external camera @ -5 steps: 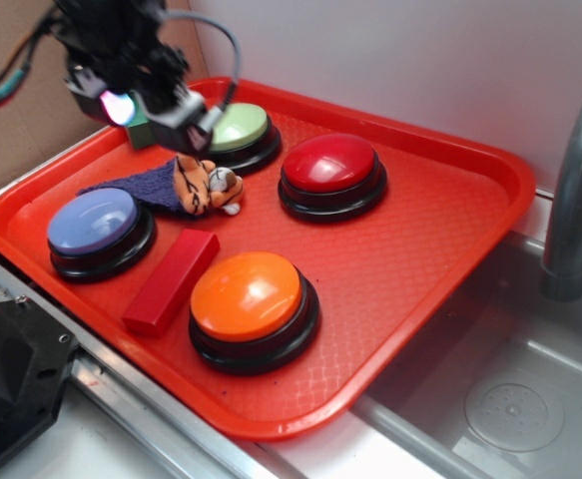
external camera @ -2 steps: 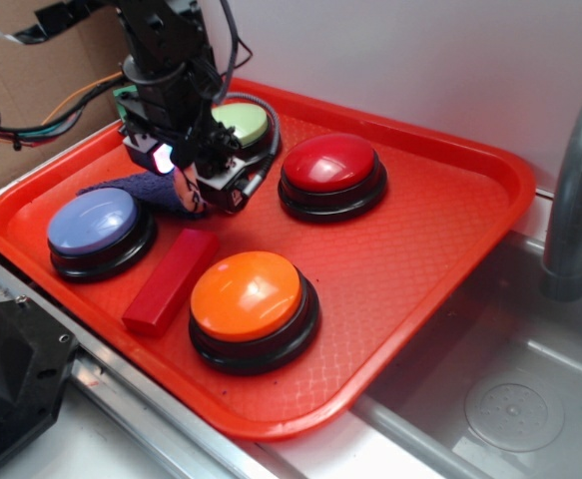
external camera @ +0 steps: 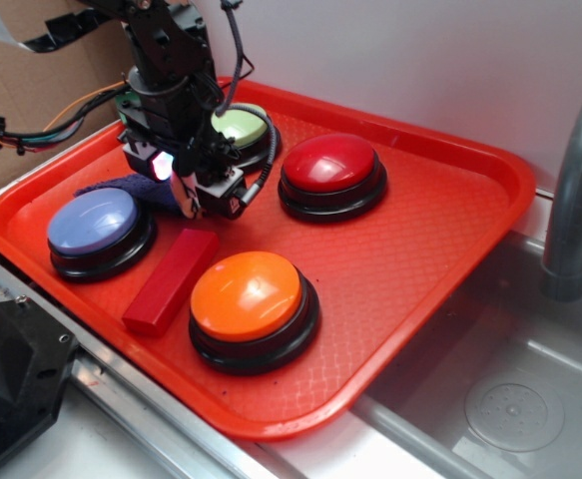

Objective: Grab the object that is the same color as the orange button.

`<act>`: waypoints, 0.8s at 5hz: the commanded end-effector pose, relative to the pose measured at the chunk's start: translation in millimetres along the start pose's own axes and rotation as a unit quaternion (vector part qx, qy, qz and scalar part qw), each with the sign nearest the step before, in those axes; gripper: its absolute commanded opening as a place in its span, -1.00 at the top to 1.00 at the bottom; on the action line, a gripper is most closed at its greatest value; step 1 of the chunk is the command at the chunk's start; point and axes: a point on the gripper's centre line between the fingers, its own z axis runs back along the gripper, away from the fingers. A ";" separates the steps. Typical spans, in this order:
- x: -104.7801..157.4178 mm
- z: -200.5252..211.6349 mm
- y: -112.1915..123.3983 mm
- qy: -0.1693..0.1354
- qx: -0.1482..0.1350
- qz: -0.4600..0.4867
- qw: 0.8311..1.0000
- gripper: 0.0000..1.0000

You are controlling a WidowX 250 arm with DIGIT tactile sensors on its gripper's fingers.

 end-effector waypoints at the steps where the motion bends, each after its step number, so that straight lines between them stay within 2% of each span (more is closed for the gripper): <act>1: 13.3 2.1 6.6 -0.014 -0.012 0.007 1.000 1.00; 2: 14.7 1.6 7.5 -0.016 -0.013 0.009 1.000 1.00; 3: 15.4 13.5 12.1 -0.005 -0.006 0.019 1.000 1.00; 4: 18.6 41.4 26.7 -0.002 -0.021 0.046 0.999 1.00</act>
